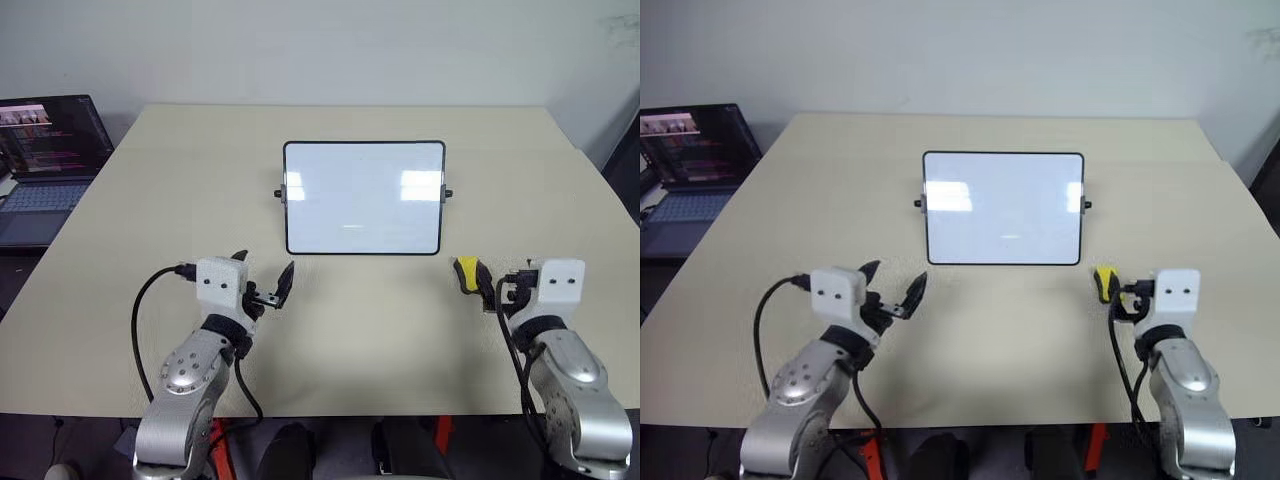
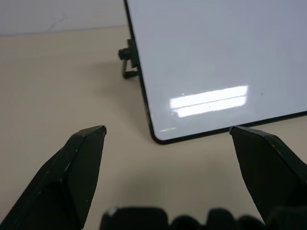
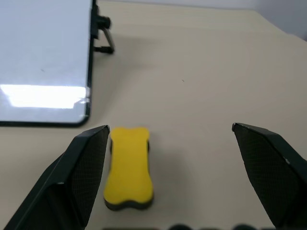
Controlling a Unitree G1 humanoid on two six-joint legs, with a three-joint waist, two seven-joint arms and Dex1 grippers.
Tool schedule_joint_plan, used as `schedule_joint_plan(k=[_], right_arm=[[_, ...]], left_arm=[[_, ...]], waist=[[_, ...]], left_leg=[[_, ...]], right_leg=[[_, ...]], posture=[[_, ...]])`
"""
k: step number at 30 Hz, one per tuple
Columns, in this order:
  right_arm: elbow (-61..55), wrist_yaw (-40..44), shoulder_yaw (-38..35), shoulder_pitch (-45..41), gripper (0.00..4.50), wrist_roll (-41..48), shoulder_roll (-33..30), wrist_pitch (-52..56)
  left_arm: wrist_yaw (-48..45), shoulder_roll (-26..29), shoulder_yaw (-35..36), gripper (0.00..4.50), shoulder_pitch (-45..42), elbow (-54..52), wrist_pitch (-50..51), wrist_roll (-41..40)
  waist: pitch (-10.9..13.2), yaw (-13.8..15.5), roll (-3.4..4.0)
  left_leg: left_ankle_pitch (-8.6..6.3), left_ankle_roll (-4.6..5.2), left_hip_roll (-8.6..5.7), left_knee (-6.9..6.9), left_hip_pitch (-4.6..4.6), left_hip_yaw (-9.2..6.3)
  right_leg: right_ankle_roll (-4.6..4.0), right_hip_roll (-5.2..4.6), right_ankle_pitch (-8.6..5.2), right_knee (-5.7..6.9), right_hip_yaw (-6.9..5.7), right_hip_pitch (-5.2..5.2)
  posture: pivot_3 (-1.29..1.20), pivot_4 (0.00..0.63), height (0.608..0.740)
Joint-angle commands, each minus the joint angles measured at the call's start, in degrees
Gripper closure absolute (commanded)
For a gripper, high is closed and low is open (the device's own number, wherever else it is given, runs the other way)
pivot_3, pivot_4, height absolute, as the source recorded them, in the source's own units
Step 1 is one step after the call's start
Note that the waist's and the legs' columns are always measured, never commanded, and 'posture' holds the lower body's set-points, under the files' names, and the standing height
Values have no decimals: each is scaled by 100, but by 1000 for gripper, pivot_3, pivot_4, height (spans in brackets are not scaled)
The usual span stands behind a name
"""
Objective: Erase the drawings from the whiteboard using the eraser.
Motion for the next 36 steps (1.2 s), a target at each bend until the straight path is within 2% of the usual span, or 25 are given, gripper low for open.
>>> schedule_joint_plan(k=[1,4,9,25,36], right_arm=[[-259,-167,196,257,39,-140,155,-324],[-328,-301,494,533,39,-548,85,-494],[-145,-275,656,745,39,-645,93,-669],[677,-40,261,1161,39,-250,144,-1839],[811,255,-82,2032,39,-237,-61,-2869]], left_arm=[[281,-119,-205,0,332,-300,-318,389],[609,-295,-324,0,605,-319,-473,724],[815,-411,-441,0,820,-44,-836,1085],[967,-678,-221,0,1333,933,-2344,1240],[862,-667,-327,0,1638,1598,-3256,1309]], waist=[[-1,-2,1],[-1,3,2],[-3,9,2],[-8,12,6],[-22,14,20]], left_leg=[[0,0,0,0,0,1],[0,0,0,-1,-2,0],[0,0,-1,0,-1,1],[-1,2,0,-2,-4,1],[-2,3,1,-3,-4,3]], right_leg=[[0,0,0,0,1,-1],[0,0,0,-3,0,-2],[1,0,0,-5,0,0],[1,1,-1,-16,-2,1],[2,0,-1,-25,-2,5]], posture=[[0,150,740],[0,150,740],[0,150,740],[0,150,740],[0,150,740]])
